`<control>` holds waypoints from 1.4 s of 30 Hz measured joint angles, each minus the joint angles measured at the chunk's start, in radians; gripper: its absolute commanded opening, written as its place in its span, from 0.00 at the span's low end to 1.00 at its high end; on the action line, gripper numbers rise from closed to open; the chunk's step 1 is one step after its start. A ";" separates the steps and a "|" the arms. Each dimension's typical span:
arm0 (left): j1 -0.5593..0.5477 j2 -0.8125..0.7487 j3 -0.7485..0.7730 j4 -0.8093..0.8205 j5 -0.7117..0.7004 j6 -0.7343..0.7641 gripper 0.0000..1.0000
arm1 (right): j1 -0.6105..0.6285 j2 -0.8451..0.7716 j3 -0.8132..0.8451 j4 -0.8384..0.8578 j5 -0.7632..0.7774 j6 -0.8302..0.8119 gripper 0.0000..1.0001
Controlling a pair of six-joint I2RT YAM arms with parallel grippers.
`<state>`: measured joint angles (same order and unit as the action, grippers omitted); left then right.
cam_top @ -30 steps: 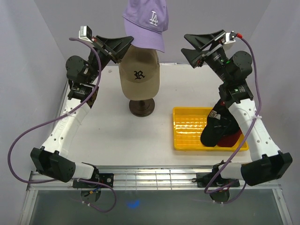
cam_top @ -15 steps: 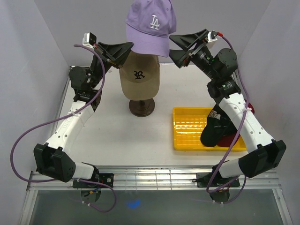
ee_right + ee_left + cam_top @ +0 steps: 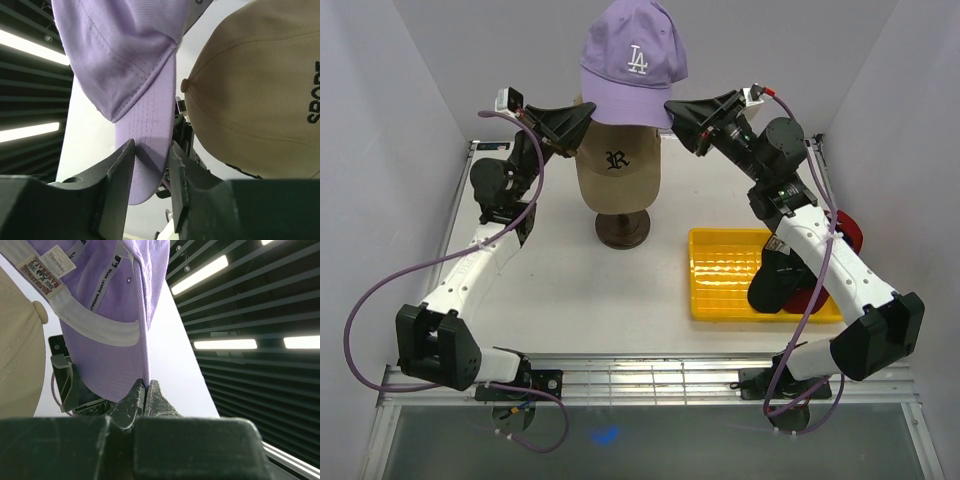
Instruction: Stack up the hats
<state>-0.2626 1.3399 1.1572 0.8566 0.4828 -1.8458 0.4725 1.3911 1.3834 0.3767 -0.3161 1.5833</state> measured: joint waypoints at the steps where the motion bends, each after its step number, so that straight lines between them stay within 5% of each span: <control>1: 0.002 -0.005 -0.009 0.005 0.000 -0.003 0.00 | 0.002 -0.001 -0.003 -0.001 0.001 0.001 0.35; 10: 0.031 -0.077 -0.140 0.066 -0.008 -0.034 0.00 | 0.017 -0.007 0.027 -0.018 -0.001 -0.009 0.19; 42: 0.117 -0.101 -0.304 0.146 0.074 -0.153 0.00 | 0.072 -0.027 -0.070 -0.039 0.032 -0.082 0.14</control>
<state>-0.1455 1.2392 0.8528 1.0027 0.5564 -1.9984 0.5449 1.3636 1.3136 0.3382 -0.2844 1.5009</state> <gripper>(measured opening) 0.022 0.154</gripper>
